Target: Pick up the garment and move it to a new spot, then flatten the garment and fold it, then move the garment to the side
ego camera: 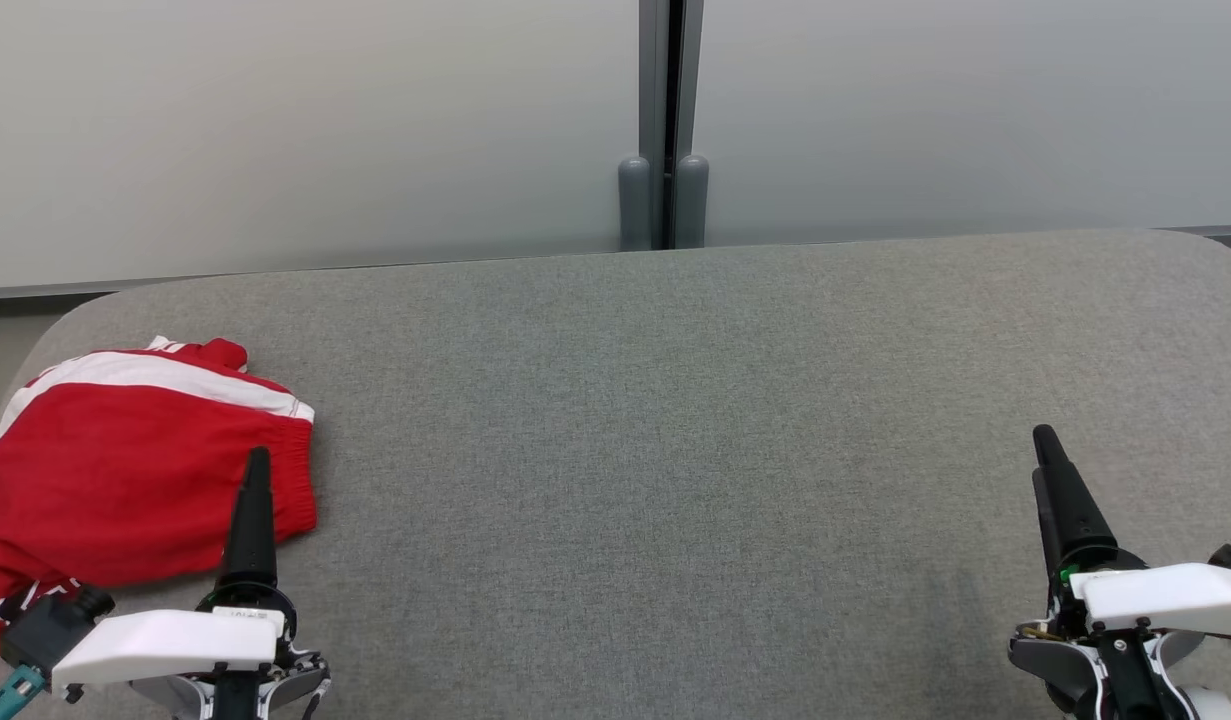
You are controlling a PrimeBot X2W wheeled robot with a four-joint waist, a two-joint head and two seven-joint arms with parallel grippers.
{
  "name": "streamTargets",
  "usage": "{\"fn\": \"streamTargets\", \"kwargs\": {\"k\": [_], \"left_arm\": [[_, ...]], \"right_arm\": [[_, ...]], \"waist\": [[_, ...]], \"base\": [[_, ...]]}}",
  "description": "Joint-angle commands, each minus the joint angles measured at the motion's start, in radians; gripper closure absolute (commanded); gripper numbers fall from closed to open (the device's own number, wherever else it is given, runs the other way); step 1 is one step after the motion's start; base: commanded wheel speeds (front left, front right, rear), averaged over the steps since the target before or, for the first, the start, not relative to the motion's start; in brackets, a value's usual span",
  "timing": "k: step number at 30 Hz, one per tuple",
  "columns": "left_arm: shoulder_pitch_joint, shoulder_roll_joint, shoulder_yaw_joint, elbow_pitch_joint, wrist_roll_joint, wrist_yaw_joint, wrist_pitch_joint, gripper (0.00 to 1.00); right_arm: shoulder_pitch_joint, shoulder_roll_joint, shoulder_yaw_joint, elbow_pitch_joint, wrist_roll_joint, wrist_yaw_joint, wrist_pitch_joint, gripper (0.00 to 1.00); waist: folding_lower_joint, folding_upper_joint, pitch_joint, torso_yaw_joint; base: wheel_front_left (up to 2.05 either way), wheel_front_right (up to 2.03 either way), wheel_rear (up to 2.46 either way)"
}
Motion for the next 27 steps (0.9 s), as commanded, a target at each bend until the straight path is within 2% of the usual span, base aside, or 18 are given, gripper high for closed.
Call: {"fn": "streamTargets", "kwargs": {"k": [1, 15, 27], "left_arm": [[-0.028, 0.011, -0.001, -0.021, 0.030, 0.002, -0.006, 0.00], [-0.011, 0.013, -0.048, -0.046, 0.391, 0.068, -0.056, 0.00], [-0.012, 0.017, -0.072, -0.058, 0.581, 0.099, -0.097, 0.00]], "right_arm": [[-0.028, -0.011, 0.005, -0.022, -0.023, 0.004, -0.010, 0.00], [-0.043, -0.027, 0.048, -0.034, -0.375, 0.004, -0.060, 0.00], [-0.048, -0.024, 0.071, -0.063, -0.637, 0.005, -0.101, 0.00]], "waist": [[0.0000, -0.0001, 0.000, 0.000], [0.0000, -0.0001, -0.004, 0.002], [0.0000, -0.0001, -0.003, 0.003]], "base": [[0.00, 0.00, 0.00], [0.00, 0.00, 0.00], [0.00, 0.00, 0.00]]}}
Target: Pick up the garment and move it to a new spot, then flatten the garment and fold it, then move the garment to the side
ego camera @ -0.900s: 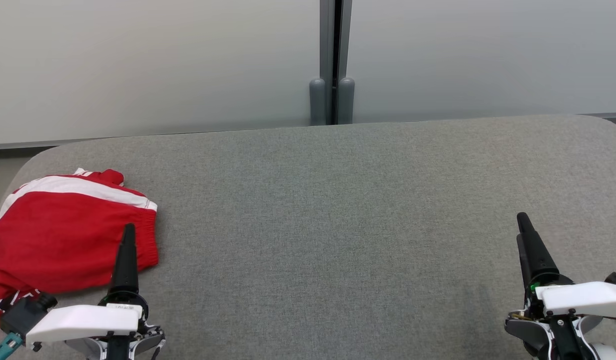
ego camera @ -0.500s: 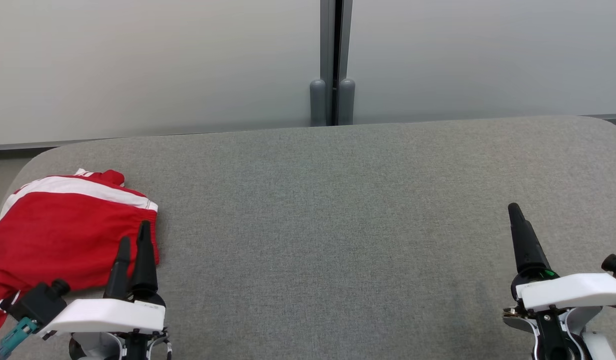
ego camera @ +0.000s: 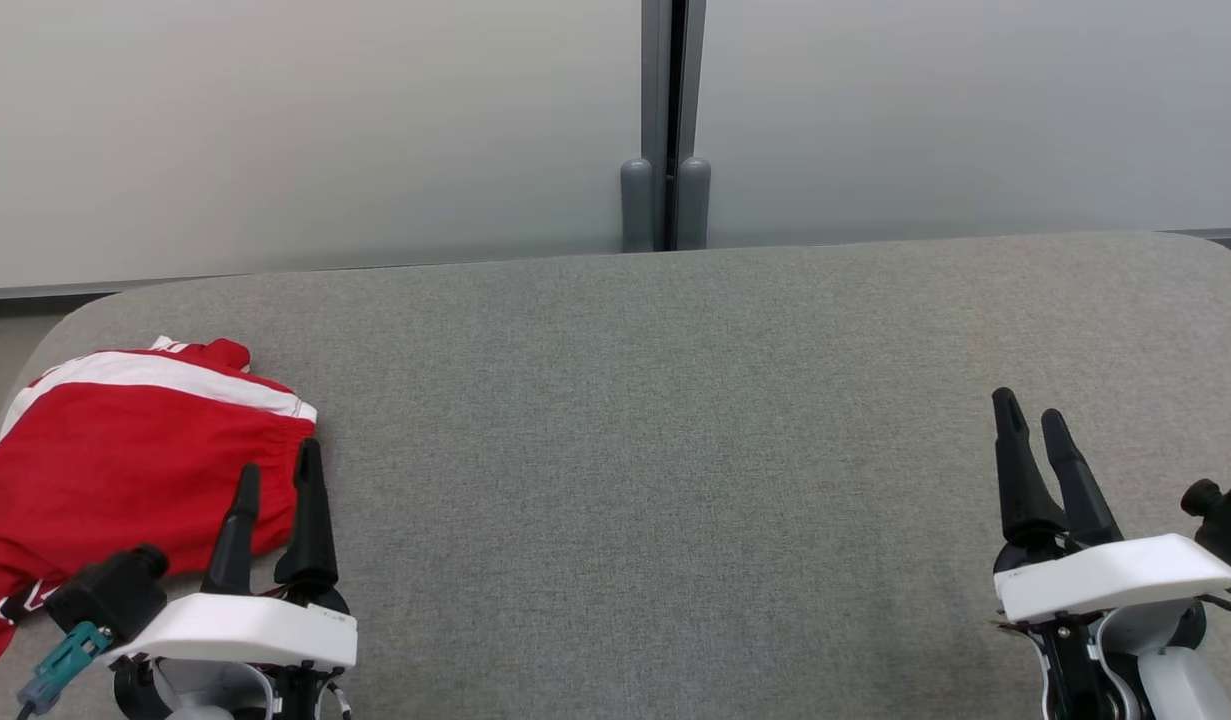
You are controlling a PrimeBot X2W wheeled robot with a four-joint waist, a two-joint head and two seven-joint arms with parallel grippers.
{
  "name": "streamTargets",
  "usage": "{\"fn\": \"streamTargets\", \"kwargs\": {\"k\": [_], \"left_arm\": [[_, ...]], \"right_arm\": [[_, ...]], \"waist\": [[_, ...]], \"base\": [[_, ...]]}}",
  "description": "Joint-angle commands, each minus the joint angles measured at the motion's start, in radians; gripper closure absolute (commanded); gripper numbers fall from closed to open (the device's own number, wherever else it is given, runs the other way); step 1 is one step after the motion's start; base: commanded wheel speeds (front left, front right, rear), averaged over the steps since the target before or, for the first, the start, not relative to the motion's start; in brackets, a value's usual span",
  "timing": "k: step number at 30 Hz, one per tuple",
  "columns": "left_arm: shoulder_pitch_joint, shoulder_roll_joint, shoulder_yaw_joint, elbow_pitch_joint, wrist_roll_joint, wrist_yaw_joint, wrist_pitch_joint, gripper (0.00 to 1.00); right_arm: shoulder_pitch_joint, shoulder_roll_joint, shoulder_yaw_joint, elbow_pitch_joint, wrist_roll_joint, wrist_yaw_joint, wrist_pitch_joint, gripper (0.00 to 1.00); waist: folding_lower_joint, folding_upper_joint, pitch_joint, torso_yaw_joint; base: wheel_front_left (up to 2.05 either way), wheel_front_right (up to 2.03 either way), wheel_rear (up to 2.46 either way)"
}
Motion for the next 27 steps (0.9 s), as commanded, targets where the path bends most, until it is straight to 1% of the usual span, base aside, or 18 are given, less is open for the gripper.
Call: {"fn": "streamTargets", "kwargs": {"k": [1, 14, 27], "left_arm": [[-0.015, 0.007, -0.003, -0.017, 0.038, 0.005, -0.011, 0.00], [-0.012, 0.007, -0.019, -0.027, 0.158, 0.022, -0.045, 0.00], [-0.008, 0.007, -0.028, -0.044, 0.271, 0.033, -0.077, 0.00]], "right_arm": [[-0.018, -0.004, -0.001, -0.013, -0.044, 0.005, -0.014, 0.00], [-0.027, 0.004, 0.010, 0.032, -0.196, 0.005, -0.047, 0.00], [-0.042, 0.005, 0.035, 0.047, -0.309, 0.005, -0.078, 0.00]], "waist": [[0.0000, 0.0000, 0.000, 0.001], [0.0000, 0.0000, 0.000, 0.004], [0.0000, 0.0000, 0.000, 0.006]], "base": [[0.00, 0.00, 0.00], [0.00, 0.00, 0.00], [0.00, 0.00, 0.00]]}}
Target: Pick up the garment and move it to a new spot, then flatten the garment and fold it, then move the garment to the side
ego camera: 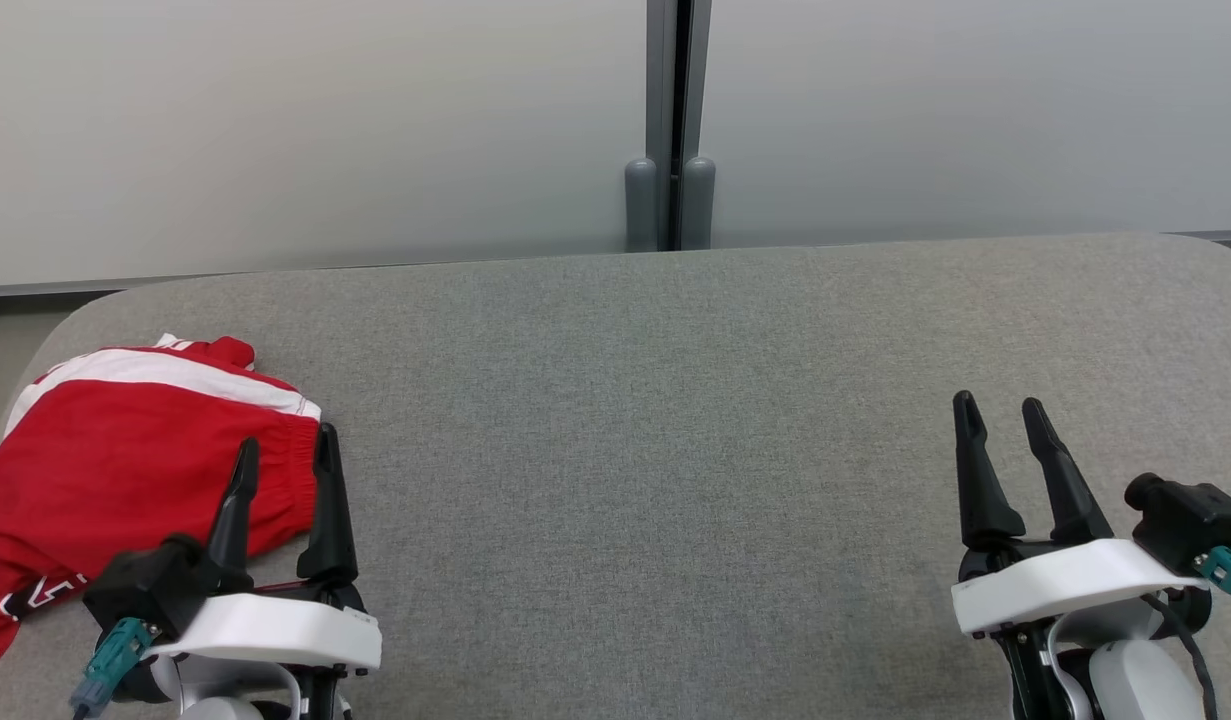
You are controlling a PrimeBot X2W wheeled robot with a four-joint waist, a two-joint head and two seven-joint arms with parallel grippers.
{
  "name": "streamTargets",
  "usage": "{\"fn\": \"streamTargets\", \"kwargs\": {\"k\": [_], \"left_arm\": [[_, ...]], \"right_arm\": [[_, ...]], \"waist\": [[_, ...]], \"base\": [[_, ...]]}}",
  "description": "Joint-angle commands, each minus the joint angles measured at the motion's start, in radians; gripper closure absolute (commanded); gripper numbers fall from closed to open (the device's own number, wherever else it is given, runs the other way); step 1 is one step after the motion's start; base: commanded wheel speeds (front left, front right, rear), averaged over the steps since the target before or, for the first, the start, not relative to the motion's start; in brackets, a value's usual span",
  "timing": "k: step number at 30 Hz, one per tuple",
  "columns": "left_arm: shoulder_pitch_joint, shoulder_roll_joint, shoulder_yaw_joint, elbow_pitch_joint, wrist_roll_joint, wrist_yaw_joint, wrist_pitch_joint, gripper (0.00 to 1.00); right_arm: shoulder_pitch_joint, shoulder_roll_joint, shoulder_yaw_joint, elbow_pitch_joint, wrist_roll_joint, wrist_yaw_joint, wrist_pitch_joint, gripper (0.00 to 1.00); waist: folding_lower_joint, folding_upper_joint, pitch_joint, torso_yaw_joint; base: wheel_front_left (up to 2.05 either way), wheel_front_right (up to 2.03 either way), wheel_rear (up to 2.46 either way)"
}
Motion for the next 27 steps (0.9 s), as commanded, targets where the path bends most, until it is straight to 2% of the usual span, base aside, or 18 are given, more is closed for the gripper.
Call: {"fn": "streamTargets", "kwargs": {"k": [1, 27], "left_arm": [[-0.008, 0.006, -0.002, -0.012, 0.024, 0.006, -0.009, 0.00], [-0.011, 0.007, -0.028, -0.028, 0.215, 0.026, -0.062, 0.00]], "right_arm": [[-0.018, -0.005, 0.002, -0.007, -0.023, 0.004, -0.011, 0.00], [-0.036, -0.005, 0.034, 0.007, -0.207, 0.005, -0.064, 0.00]], "waist": [[0.0000, -0.0001, 0.000, 0.000], [0.0000, -0.0001, 0.005, 0.003]], "base": [[0.00, 0.00, 0.00], [0.00, 0.00, 0.00]]}}
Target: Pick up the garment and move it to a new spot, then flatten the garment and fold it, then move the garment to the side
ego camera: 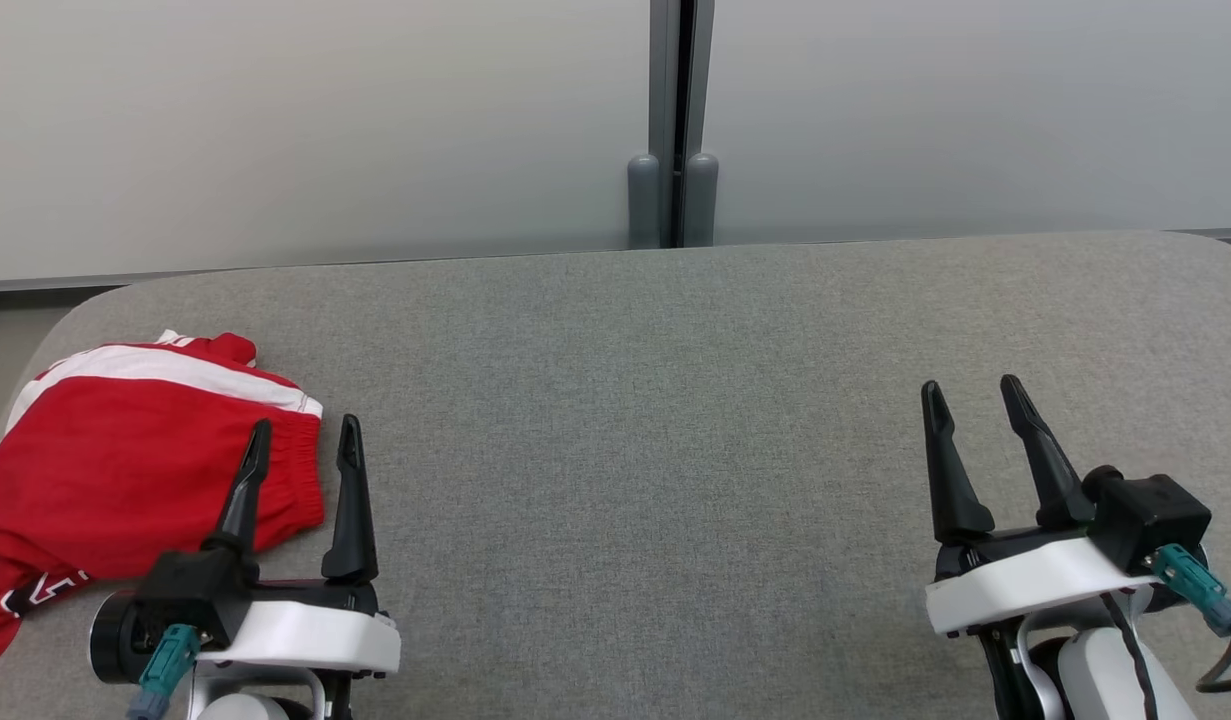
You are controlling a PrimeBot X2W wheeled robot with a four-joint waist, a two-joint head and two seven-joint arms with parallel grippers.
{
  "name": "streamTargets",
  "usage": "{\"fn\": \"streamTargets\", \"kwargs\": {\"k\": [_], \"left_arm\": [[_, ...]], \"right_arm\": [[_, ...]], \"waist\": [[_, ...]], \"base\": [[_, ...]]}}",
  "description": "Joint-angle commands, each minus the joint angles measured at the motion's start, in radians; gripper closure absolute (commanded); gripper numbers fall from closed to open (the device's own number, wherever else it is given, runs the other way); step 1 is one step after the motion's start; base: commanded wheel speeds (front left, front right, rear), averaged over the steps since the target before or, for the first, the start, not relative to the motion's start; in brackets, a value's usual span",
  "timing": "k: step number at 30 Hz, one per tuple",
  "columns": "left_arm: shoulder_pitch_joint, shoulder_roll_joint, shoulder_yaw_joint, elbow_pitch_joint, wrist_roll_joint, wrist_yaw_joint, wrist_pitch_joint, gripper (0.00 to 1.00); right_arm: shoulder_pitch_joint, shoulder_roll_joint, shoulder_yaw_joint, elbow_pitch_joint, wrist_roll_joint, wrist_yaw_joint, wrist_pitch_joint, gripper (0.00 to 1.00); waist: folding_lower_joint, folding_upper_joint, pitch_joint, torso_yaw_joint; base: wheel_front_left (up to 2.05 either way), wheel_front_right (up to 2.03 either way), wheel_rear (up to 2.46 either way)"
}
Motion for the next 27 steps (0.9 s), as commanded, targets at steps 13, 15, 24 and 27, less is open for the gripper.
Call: {"fn": "streamTargets", "kwargs": {"k": [13, 15, 24, 27], "left_arm": [[-0.014, 0.006, -0.016, -0.004, 0.098, 0.018, -0.030, 0.00], [-0.013, 0.007, -0.019, -0.005, 0.112, 0.020, -0.034, 0.00], [-0.013, 0.006, -0.023, 0.006, 0.102, 0.013, -0.033, 0.00], [-0.014, 0.006, -0.026, 0.011, 0.099, 0.011, -0.033, 0.00]], "right_arm": [[-0.026, -0.006, 0.026, 0.007, -0.096, 0.004, -0.032, 0.00], [-0.026, -0.007, 0.030, 0.010, -0.107, 0.004, -0.037, 0.00], [-0.027, -0.011, 0.038, 0.018, -0.099, 0.004, -0.036, 0.00], [-0.025, -0.012, 0.041, 0.021, -0.099, 0.004, -0.036, 0.00]], "waist": [[0.0000, 0.0000, 0.000, -0.002], [0.0000, 0.0000, -0.001, -0.003], [0.0000, 0.0000, -0.003, -0.002], [0.0000, 0.0000, -0.005, -0.001]], "base": [[0.00, 0.00, 0.00], [0.00, 0.00, 0.00], [0.00, 0.00, 0.00], [0.00, 0.00, 0.00]]}}
